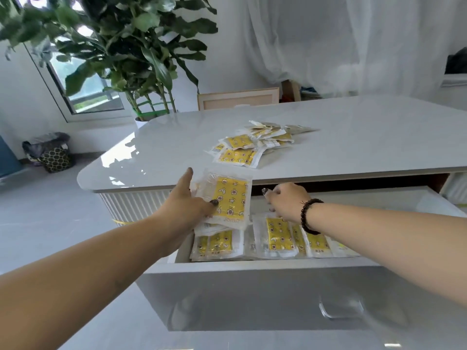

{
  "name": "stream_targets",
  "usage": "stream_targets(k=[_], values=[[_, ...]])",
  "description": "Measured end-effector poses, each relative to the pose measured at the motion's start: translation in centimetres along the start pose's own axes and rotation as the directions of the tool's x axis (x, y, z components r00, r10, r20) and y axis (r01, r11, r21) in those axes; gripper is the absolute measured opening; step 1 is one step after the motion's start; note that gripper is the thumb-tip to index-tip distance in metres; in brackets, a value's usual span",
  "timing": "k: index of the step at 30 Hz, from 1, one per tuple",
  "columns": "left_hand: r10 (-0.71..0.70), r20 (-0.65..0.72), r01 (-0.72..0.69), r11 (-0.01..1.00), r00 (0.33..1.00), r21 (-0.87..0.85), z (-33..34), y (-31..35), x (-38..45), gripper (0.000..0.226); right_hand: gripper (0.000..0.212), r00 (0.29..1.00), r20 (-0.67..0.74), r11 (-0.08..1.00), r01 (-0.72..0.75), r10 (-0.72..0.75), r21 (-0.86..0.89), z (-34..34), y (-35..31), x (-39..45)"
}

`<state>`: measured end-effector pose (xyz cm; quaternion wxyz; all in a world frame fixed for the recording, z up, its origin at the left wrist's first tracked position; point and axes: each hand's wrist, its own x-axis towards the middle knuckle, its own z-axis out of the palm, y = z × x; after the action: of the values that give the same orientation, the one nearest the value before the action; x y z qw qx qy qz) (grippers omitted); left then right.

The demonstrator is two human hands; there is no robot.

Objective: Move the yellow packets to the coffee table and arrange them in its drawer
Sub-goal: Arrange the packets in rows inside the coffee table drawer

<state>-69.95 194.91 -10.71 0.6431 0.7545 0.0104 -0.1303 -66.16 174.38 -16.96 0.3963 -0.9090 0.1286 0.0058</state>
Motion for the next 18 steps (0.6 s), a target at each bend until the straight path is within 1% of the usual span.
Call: stream_targets(k=[1,2,3,4,6,8,11,14,18], values=[[0.010,-0.002,-0.010,1.000,1.000,-0.006,0.0,0.5,-0.5,0.090,0.041,0.996,0.084,0.977,-0.014,-0.004,0.213,-0.5,-1.1,-1.1],[0.029,-0.001,-0.029,1.000,1.000,0.006,0.0,0.9,-0.8,0.083,0.041,0.986,0.165,0.927,-0.031,-0.033,0.375,-1.0,-2.1,-2.4],[0.042,0.000,-0.042,0.999,0.999,0.021,0.0,1.1,-1.2,0.073,0.041,0.974,0.213,0.888,-0.033,-0.074,0.459,-1.6,-2.9,-3.7],[0.051,0.006,-0.051,0.998,0.999,0.034,-0.1,1.4,-1.4,0.068,0.040,0.969,0.221,0.866,-0.012,-0.113,0.500,-2.1,-3.4,-4.8],[0.079,0.030,-0.080,0.995,0.996,0.052,0.1,1.9,-2.4,0.061,0.031,0.975,0.161,0.843,0.045,-0.154,0.535,-3.0,-4.0,-6.6],[0.143,0.089,-0.154,0.980,0.986,0.128,0.4,2.5,-3.7,0.048,0.024,0.985,0.080,0.838,0.087,-0.154,0.538,-3.6,-4.2,-8.2],[0.175,0.203,-0.217,0.954,0.963,0.209,1.1,2.8,-5.3,0.048,0.020,0.990,0.017,0.822,0.110,-0.143,0.559,-4.4,-4.0,-10.0],[0.213,0.243,-0.261,0.947,0.946,0.188,1.4,2.8,-6.4,0.048,0.018,0.990,-0.007,0.818,0.120,-0.140,0.562,-5.0,-3.8,-11.6],[0.225,0.258,-0.270,0.950,0.940,0.158,1.7,2.5,-7.3,0.045,0.020,0.991,-0.016,0.800,0.116,-0.132,0.589,-5.0,-3.4,-12.8]])
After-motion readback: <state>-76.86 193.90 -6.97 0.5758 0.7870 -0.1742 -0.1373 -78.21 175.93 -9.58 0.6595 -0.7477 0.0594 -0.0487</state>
